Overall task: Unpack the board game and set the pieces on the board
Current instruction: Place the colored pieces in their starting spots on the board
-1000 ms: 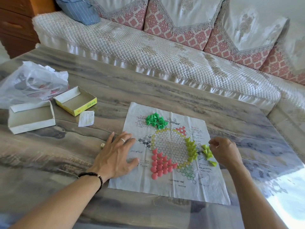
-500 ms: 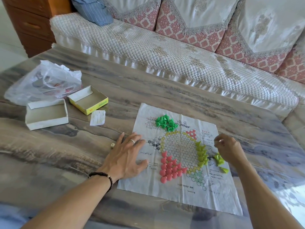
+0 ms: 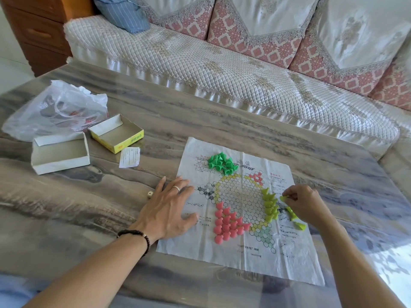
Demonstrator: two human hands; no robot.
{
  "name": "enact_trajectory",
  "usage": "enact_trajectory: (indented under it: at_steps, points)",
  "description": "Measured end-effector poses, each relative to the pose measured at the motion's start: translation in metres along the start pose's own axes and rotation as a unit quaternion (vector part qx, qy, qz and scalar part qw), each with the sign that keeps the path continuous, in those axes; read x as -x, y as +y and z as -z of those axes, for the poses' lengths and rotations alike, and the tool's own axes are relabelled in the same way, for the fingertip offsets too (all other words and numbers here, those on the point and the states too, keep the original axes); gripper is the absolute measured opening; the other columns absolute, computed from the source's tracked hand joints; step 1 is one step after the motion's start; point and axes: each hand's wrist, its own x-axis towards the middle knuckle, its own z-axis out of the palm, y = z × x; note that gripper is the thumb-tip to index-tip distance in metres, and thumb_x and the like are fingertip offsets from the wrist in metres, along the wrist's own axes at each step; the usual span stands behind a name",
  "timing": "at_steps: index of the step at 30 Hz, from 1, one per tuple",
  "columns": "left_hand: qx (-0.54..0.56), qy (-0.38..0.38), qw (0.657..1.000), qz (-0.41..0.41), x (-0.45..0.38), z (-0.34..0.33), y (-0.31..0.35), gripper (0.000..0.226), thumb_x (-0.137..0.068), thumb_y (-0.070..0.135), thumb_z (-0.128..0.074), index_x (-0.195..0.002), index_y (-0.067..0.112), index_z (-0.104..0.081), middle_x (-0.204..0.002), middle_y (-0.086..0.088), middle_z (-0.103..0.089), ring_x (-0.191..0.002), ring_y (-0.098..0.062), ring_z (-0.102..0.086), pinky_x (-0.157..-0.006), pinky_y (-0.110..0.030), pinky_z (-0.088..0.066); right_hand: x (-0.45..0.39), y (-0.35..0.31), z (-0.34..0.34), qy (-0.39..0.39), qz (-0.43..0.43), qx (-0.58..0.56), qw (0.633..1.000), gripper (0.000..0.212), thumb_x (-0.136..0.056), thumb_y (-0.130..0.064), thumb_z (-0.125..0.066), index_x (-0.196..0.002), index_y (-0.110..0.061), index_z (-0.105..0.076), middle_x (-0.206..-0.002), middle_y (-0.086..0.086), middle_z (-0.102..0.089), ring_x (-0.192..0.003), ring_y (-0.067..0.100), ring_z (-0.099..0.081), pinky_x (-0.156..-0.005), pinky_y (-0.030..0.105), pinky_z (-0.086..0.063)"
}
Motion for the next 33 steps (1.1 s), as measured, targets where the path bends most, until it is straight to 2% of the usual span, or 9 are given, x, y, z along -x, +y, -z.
enact_trajectory:
  at_steps: [3,12,15,18,21,24,26,29,33]
  points:
    - [0.003,-0.002,1.0,0.003,0.0,0.0,0.0,0.072,-0.08,0.06,-0.045,-0.139,0.018,-0.043,-0.15,0.0,-0.035,-0.144,-0.015,-0.019,-0.119,-0.044,-0.005,-0.002,0.0,-0.005,-0.015,0.002,0.029,0.999,0.017,-0.084,-0.007,-0.059,-0.093,-0.014,-0.072,-0.087,0.003,-0.071,-0.081,0.021,-0.064,-0.076,0.038,-0.054]
    - [0.005,-0.007,1.0,0.001,0.0,0.003,0.001,0.072,-0.081,0.059,-0.044,-0.14,0.017,-0.042,-0.15,0.001,-0.034,-0.144,-0.015,-0.019,-0.119,-0.045,-0.005,-0.007,-0.004,-0.011,-0.029,-0.023,0.045,0.998,0.022,-0.082,-0.012,-0.058,-0.091,-0.027,-0.071,-0.09,0.001,-0.071,-0.087,0.025,-0.064,-0.082,0.045,-0.052]
    - [0.0,-0.009,1.0,0.002,0.0,0.002,0.001,0.072,-0.082,0.058,-0.045,-0.141,0.017,-0.04,-0.151,0.001,-0.032,-0.145,-0.014,-0.017,-0.119,-0.044,-0.003,-0.007,-0.004,-0.011,-0.027,-0.019,0.041,0.999,0.021,-0.083,-0.011,-0.058,-0.091,-0.026,-0.071,-0.09,0.001,-0.071,-0.086,0.025,-0.064,-0.081,0.045,-0.052]
    - [0.003,-0.005,1.0,0.003,0.0,0.002,0.001,0.072,-0.081,0.059,-0.045,-0.14,0.017,-0.042,-0.151,0.0,-0.034,-0.144,-0.015,-0.019,-0.119,-0.044,-0.005,-0.005,-0.006,-0.01,-0.028,-0.017,0.036,0.999,0.025,-0.083,-0.011,-0.057,-0.103,-0.02,-0.068,-0.092,-0.001,-0.069,-0.091,0.025,-0.063,-0.084,0.045,-0.051]
    - [0.001,-0.009,1.0,0.002,0.0,0.001,0.001,0.072,-0.082,0.059,-0.045,-0.14,0.017,-0.041,-0.151,0.001,-0.033,-0.145,-0.014,-0.018,-0.119,-0.044,-0.005,-0.001,-0.003,-0.003,-0.003,-0.014,0.009,1.0,0.028,-0.085,-0.01,-0.055,-0.11,-0.017,-0.067,-0.093,-0.002,-0.068,-0.097,0.025,-0.063,-0.089,0.043,-0.05]
    - [0.003,-0.01,1.0,0.005,0.0,0.001,0.0,0.072,-0.082,0.058,-0.045,-0.141,0.018,-0.04,-0.152,0.001,-0.032,-0.145,-0.014,-0.016,-0.119,-0.044,-0.003,0.007,0.002,0.011,0.046,-0.016,-0.021,0.999,0.025,-0.087,-0.007,-0.054,-0.101,-0.017,-0.072,-0.102,0.003,-0.072,-0.096,0.024,-0.065,-0.086,0.034,-0.05]
    - [0.003,-0.012,1.0,0.005,0.0,0.001,0.0,0.074,-0.081,0.06,-0.043,-0.142,0.018,-0.039,-0.152,0.002,-0.031,-0.145,-0.013,-0.016,-0.119,-0.043,-0.002,0.011,0.006,0.017,0.035,-0.01,-0.006,0.999,0.023,-0.085,-0.007,-0.057,-0.094,-0.019,-0.075,-0.095,0.0,-0.073,-0.09,0.02,-0.066,-0.085,0.033,-0.051]
    - [0.0,-0.007,1.0,0.008,0.0,-0.001,-0.001,0.075,-0.08,0.062,-0.042,-0.142,0.019,-0.04,-0.152,0.003,-0.032,-0.145,-0.012,-0.017,-0.119,-0.042,-0.001,0.018,0.009,0.017,-0.026,-0.002,0.029,0.999,0.022,-0.08,-0.01,-0.061,-0.082,-0.028,-0.074,-0.082,-0.007,-0.071,-0.082,0.016,-0.067,-0.081,0.038,-0.054]
    - [-0.004,-0.016,1.0,0.01,0.0,0.0,0.0,0.075,-0.081,0.062,-0.042,-0.143,0.02,-0.037,-0.152,0.004,-0.029,-0.145,-0.011,-0.014,-0.12,-0.041,0.0,0.023,0.007,0.005,-0.041,-0.005,0.062,0.997,0.019,-0.081,-0.012,-0.062,-0.092,-0.025,-0.072,-0.079,-0.008,-0.067,-0.077,0.015,-0.066,-0.073,0.032,-0.053]
